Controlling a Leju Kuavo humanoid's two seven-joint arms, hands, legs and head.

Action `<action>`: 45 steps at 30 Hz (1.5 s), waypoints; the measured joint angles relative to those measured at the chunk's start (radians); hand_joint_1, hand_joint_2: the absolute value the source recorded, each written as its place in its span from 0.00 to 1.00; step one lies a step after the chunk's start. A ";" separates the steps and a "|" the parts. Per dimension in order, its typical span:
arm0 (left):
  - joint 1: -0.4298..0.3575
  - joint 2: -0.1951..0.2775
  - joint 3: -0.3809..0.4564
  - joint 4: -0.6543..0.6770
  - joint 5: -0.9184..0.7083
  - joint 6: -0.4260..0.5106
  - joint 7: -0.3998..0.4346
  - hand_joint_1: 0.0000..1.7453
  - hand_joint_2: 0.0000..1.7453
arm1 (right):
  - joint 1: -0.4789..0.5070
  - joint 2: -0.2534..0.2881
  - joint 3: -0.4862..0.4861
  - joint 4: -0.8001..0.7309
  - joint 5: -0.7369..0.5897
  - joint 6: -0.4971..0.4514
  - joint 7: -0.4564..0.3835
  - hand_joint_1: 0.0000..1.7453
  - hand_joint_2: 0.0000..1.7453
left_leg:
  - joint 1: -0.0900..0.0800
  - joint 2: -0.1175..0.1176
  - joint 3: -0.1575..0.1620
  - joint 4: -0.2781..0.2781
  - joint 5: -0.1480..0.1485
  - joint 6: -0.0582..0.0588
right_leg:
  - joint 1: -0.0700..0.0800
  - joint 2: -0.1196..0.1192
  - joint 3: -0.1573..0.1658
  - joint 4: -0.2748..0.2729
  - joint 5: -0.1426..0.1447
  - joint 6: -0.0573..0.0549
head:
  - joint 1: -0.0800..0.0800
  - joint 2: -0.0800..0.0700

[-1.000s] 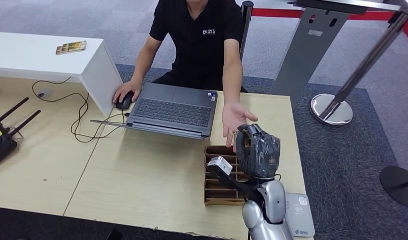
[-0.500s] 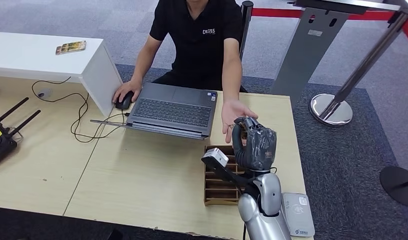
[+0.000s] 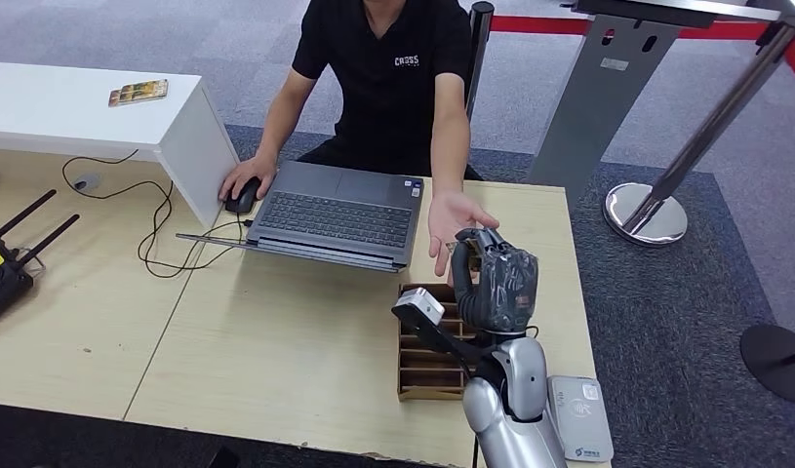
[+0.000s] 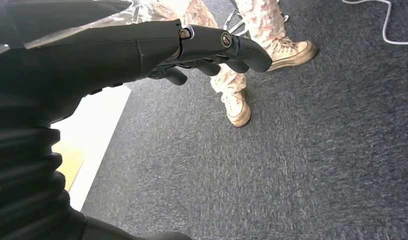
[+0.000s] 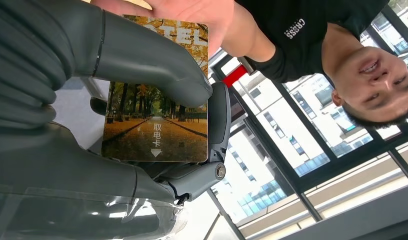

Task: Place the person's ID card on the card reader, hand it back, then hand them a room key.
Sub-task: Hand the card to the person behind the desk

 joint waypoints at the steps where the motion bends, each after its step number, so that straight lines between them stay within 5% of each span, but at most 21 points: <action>1: 0.000 0.000 0.000 0.000 0.000 0.000 -0.001 0.00 1.00 | 0.000 0.000 0.000 0.000 0.001 0.000 0.003 1.00 1.00 | 0.000 0.000 0.000 0.000 0.000 0.000 | 0.000 0.000 0.000 0.000 0.000 0.000 | 0.000 0.000; 11: -0.001 0.001 -0.008 0.000 0.012 0.000 -0.026 0.00 1.00 | -0.080 -0.012 0.018 0.025 0.012 0.000 0.128 1.00 1.00 | 0.000 0.000 0.000 0.000 0.000 0.000 | 0.000 0.000 0.000 0.000 0.000 0.000 | 0.000 0.000; 26: -0.001 0.006 -0.018 0.000 0.015 0.000 -0.032 0.00 1.00 | -0.104 -0.034 0.062 0.063 0.016 0.000 0.173 1.00 1.00 | 0.000 0.000 0.000 0.000 0.000 0.000 | 0.000 0.000 -0.001 0.000 0.000 0.000 | 0.000 0.000; 28: -0.001 0.006 -0.018 0.000 0.015 0.000 -0.033 0.00 1.00 | -0.104 -0.037 0.064 0.066 0.016 0.000 0.175 0.51 1.00 | 0.000 0.000 0.000 0.000 0.000 0.000 | 0.000 0.000 -0.001 0.000 0.000 0.000 | 0.000 0.000; 30: -0.001 0.006 -0.018 0.000 0.015 0.000 -0.035 0.00 1.00 | -0.104 -0.040 0.066 0.066 0.016 0.000 0.176 0.01 0.50 | 0.000 0.000 0.000 0.000 0.000 0.000 | 0.000 0.000 -0.001 0.000 0.000 0.000 | 0.000 0.000; 32: -0.001 0.006 -0.018 0.000 0.015 0.000 -0.038 0.00 1.00 | -0.104 -0.043 0.067 0.066 0.017 0.000 0.176 0.00 0.00 | 0.000 0.000 0.000 0.000 0.000 0.000 | 0.000 0.000 -0.001 0.000 0.000 0.000 | 0.000 0.000; 45: -0.001 0.008 -0.021 0.000 0.015 0.000 -0.041 0.00 1.00 | -0.104 -0.061 0.075 0.066 0.029 0.000 0.194 0.00 0.00 | 0.000 0.000 0.000 0.000 0.000 0.000 | 0.000 0.000 -0.001 0.000 0.000 0.000 | 0.000 0.000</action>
